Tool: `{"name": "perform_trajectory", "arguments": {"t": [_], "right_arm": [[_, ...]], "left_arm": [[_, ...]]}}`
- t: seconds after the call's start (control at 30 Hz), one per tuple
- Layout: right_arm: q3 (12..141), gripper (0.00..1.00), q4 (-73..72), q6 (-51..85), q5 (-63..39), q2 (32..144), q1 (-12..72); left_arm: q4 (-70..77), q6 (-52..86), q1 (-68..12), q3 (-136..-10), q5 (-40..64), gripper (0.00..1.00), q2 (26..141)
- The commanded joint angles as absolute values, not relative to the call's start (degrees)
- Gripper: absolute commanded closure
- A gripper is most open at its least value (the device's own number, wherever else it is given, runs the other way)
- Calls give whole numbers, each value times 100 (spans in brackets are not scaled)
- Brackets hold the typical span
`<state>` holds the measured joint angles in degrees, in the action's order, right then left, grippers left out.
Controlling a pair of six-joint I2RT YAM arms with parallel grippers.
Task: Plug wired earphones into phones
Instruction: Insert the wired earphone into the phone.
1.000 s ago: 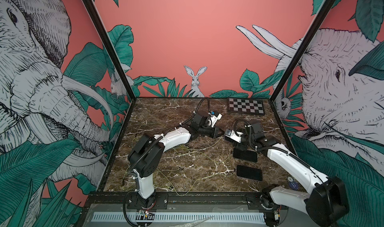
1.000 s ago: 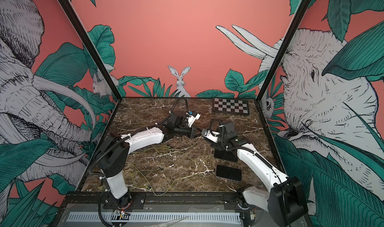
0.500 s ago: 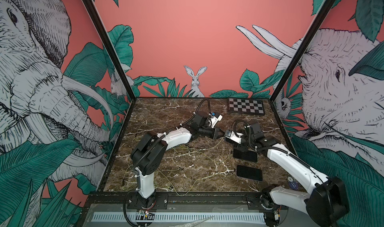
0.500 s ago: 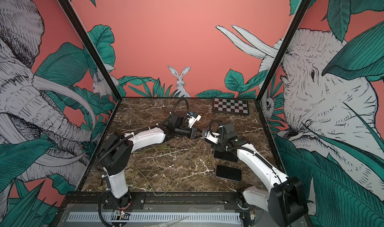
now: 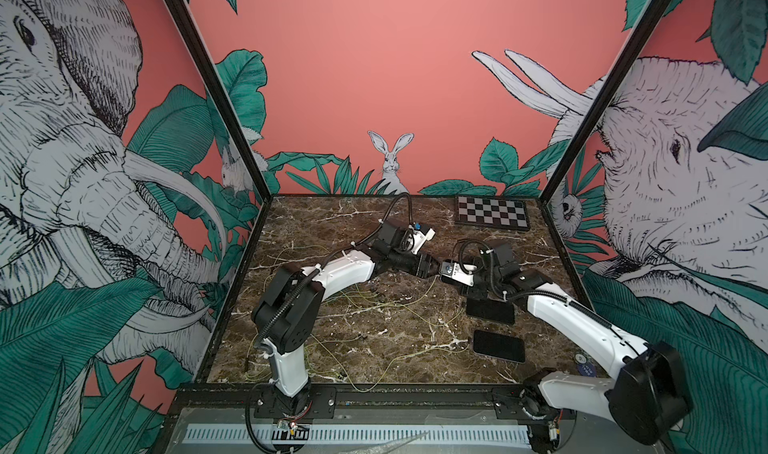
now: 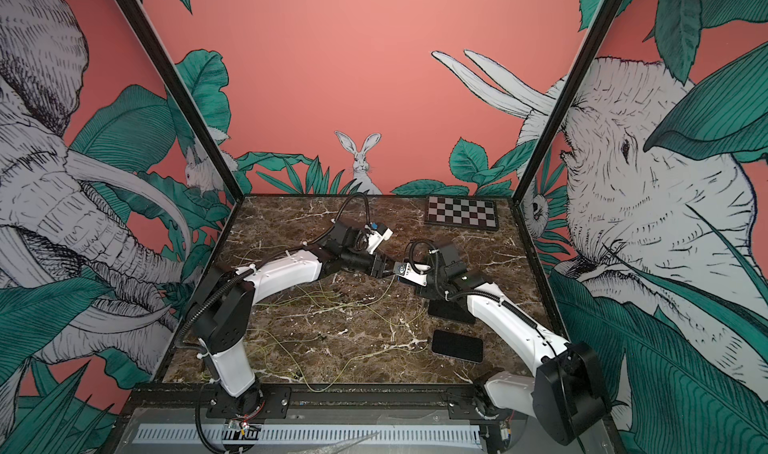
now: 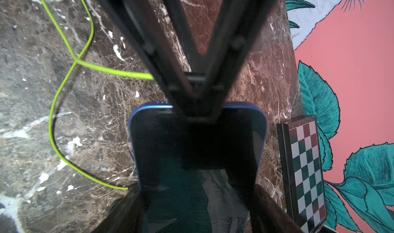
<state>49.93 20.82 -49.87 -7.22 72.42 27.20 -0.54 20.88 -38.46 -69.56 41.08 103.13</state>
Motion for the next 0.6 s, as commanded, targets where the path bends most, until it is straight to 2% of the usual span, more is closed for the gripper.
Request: {"name": "perform_trajectory", "arguments": {"t": [0.0,0.07,0.2,0.43,0.57], "right_arm": [[5313,36,1799,-5112,-649,7544,2663],[5408,36,1854,-5168,-634,7746,2648],[5542,35,1886,-5238,-616,8102,2570],[5857,34,2385,-5652,-240,8805,2234],[5995,32,2739,-5867,-138,9130,1877]], "left_arm": [[-381,1739,-3796,-6798,4124,15,9847],[-332,1731,-3788,-6753,4098,1,9764],[-252,1707,-3783,-6632,3811,0,9571],[-841,1522,-3413,-6376,2782,1,9350],[-1025,964,-3324,-6152,2017,1,8852]]}}
